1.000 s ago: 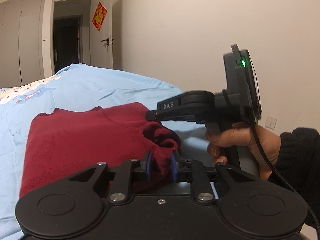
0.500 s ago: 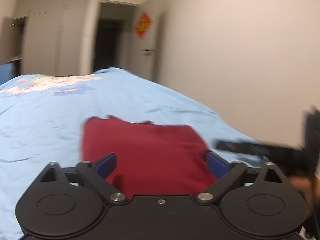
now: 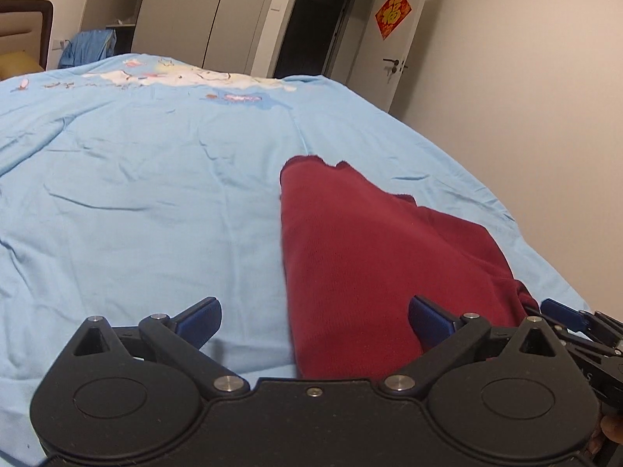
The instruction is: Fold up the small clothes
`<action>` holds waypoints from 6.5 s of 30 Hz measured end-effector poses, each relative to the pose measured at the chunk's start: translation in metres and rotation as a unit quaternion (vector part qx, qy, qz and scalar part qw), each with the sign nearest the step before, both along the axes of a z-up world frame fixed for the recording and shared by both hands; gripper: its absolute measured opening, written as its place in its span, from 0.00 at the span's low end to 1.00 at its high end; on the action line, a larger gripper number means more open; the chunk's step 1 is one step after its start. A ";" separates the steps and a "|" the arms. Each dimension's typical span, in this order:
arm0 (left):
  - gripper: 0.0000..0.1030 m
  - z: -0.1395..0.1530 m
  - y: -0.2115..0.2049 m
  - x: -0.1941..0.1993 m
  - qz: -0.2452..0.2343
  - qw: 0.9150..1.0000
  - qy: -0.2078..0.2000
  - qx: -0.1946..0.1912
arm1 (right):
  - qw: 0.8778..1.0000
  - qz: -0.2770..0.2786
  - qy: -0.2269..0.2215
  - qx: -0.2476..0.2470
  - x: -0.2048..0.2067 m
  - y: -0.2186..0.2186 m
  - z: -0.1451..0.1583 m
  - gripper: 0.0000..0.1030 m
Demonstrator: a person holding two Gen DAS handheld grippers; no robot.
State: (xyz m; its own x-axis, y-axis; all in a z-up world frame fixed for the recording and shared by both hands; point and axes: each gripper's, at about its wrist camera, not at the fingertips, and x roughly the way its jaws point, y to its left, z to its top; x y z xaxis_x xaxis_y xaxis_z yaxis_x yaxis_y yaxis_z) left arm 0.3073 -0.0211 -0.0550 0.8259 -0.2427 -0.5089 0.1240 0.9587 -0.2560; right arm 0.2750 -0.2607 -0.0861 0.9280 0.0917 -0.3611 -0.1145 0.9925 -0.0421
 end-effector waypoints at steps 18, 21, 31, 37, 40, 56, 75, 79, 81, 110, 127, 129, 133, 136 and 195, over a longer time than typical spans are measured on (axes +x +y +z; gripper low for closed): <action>0.99 -0.014 0.004 0.005 -0.005 0.999 0.030 -0.024 | 0.999 -0.027 0.023 0.019 -0.015 0.000 -0.016 0.38; 0.99 -0.015 0.004 0.005 -0.004 0.999 0.031 -0.025 | 0.997 -0.047 0.025 0.047 -0.019 -0.012 -0.015 0.64; 0.99 -0.020 -0.002 0.006 -0.008 0.999 0.029 -0.014 | 0.985 -0.093 -0.002 0.144 -0.011 -0.041 0.000 1.00; 0.99 -0.023 -0.005 0.004 -0.014 0.999 0.029 0.000 | 0.991 -0.063 0.011 0.120 0.046 -0.024 0.015 1.00; 0.99 -0.022 -0.005 0.004 -0.014 0.999 0.030 0.001 | 0.988 -0.051 0.025 0.141 0.079 -0.023 0.015 0.99; 0.99 -0.005 0.000 0.001 -0.015 1.000 -0.001 -0.014 | 0.990 -0.070 0.048 0.116 0.100 -0.019 -0.030 0.94; 1.00 -0.013 0.012 0.082 0.011 0.999 0.048 0.001 | 0.989 -0.062 0.034 0.129 0.094 -0.023 -0.032 0.97; 0.99 -0.016 0.007 0.082 0.011 0.999 0.046 0.016 | 0.989 -0.062 0.034 0.128 0.094 -0.023 -0.032 0.99; 0.99 -0.016 0.006 0.081 0.012 0.999 0.045 0.017 | 0.989 -0.061 0.034 0.129 0.094 -0.023 -0.032 0.99; 0.99 -0.012 -0.001 0.076 0.015 0.998 0.043 0.038 | 0.989 -0.061 0.033 0.130 0.094 -0.023 -0.032 0.99; 0.80 -0.008 -0.007 0.076 -0.023 0.998 0.044 0.030 | 0.993 -0.027 0.004 0.116 0.084 -0.015 -0.029 0.73; 0.79 -0.008 -0.007 0.077 -0.025 0.998 0.048 0.022 | 0.992 -0.019 0.007 0.121 0.085 -0.016 -0.030 0.69; 0.76 -0.009 -0.006 0.079 -0.030 0.998 0.052 0.017 | 0.990 -0.004 0.014 0.139 0.086 -0.019 -0.031 0.60; 0.72 -0.008 -0.009 0.079 -0.034 0.998 0.054 0.017 | 0.989 0.006 0.013 0.146 0.086 -0.020 -0.031 0.46; 0.29 0.078 0.040 0.054 -0.002 0.988 -0.088 0.128 | 0.984 0.116 -0.133 0.000 0.086 0.101 0.053 0.16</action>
State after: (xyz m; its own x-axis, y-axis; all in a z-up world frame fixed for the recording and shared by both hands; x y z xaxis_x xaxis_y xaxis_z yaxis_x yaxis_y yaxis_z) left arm 0.3616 0.0192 0.0234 0.9064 -0.1279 -0.4025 0.1491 0.9886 0.0216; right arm 0.3607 -0.1594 -0.0333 0.9438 0.3125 -0.1075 -0.3231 0.9410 -0.1007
